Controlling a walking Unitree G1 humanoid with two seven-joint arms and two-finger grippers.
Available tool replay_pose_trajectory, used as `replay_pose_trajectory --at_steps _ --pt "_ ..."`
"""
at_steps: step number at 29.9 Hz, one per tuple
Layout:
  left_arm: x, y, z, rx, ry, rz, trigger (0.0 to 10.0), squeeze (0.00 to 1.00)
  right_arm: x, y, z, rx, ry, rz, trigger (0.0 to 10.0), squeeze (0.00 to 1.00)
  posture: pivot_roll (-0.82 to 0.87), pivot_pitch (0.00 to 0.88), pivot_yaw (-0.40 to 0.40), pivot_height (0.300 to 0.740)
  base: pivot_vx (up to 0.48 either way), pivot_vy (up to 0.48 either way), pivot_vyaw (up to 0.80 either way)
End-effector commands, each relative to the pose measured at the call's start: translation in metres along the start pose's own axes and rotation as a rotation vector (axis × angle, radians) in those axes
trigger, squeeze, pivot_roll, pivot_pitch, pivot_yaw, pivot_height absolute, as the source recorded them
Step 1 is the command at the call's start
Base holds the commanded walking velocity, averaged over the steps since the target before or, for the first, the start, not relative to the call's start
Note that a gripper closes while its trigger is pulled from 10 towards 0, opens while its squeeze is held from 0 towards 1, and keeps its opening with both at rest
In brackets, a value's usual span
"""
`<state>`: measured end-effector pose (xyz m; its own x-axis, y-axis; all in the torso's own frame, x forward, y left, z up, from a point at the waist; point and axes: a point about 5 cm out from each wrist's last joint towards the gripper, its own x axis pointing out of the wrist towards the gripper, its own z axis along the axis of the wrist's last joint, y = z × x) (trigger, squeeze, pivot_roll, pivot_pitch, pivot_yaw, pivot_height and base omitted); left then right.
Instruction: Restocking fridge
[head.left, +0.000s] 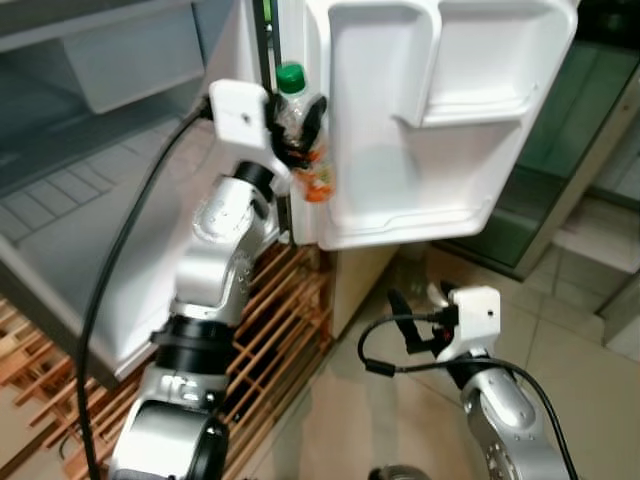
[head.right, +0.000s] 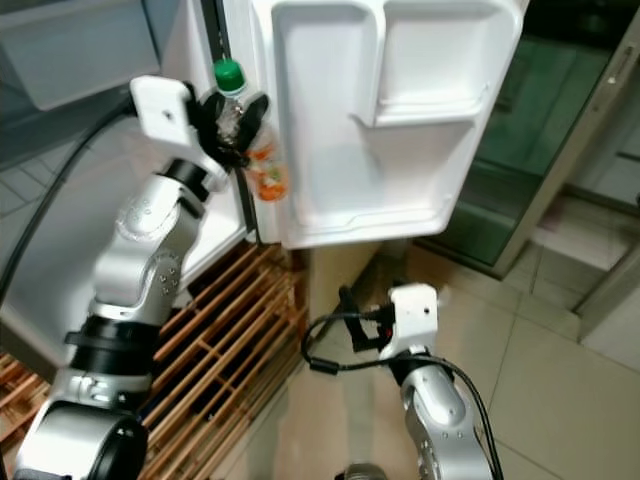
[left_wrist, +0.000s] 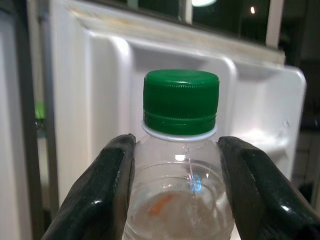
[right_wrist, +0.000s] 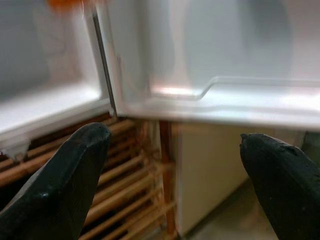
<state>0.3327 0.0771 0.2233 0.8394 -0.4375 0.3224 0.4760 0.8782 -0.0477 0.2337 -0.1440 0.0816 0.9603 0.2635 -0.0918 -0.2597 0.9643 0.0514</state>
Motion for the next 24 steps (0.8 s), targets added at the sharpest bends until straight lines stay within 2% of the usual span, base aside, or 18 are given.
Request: replay_pose_trajectory --at_steps 1,3,7,11,14,15,16,19,24 --pt "-0.009 0.013 0.0 0.026 -0.01 0.046 10.0 0.0 0.0 -0.001 0.007 -0.007 -0.024 -0.011 10.0 0.0 -0.26 0.0 0.055 0.74 0.0 0.0 0.0" --pt "-0.013 0.014 -0.006 0.027 0.008 0.06 10.0 0.0 0.0 -0.002 0.006 -0.008 -0.022 -0.012 10.0 0.0 -0.25 0.0 0.048 0.74 0.0 -0.444 0.0" --pt "-0.013 0.004 -0.011 0.017 0.013 0.071 10.0 0.0 0.001 -0.002 0.005 -0.009 -0.015 -0.009 10.0 0.0 -0.24 0.0 0.037 0.74 0.122 -0.416 0.0" --pt "-0.013 0.002 -0.013 0.022 0.014 0.072 10.0 0.0 0.004 -0.003 0.006 -0.015 -0.014 -0.002 10.0 0.0 -0.24 0.0 0.037 0.74 0.242 -0.412 0.71" --pt "-0.009 0.032 -0.016 0.079 0.036 0.198 10.0 0.0 0.005 -0.004 0.008 -0.006 -0.019 -0.014 10.0 0.0 -0.24 0.0 0.042 0.74 0.331 -0.26 0.17" --pt "-0.009 0.032 -0.016 0.079 0.036 0.198 10.0 0.0 0.005 -0.004 0.008 -0.006 -0.019 -0.014 10.0 0.0 -0.24 0.0 0.042 0.74 0.442 0.0 0.0" --pt "-0.006 0.046 -0.016 0.116 0.049 0.255 10.0 0.0 0.004 -0.003 0.008 -0.005 -0.019 -0.012 10.0 0.0 -0.25 0.0 0.044 0.74 0.0 0.0 0.0" --pt "0.001 0.059 -0.01 0.148 0.033 0.288 10.0 0.0 0.002 -0.002 0.006 -0.003 -0.016 -0.009 10.0 0.0 -0.25 0.0 0.043 0.74 0.0 0.0 0.0" --pt "0.01 0.065 -0.009 0.155 0.012 0.293 10.0 0.0 0.0 0.002 0.006 0.002 -0.016 0.005 10.0 0.0 -0.26 0.0 0.045 0.74 0.0 0.0 0.0"
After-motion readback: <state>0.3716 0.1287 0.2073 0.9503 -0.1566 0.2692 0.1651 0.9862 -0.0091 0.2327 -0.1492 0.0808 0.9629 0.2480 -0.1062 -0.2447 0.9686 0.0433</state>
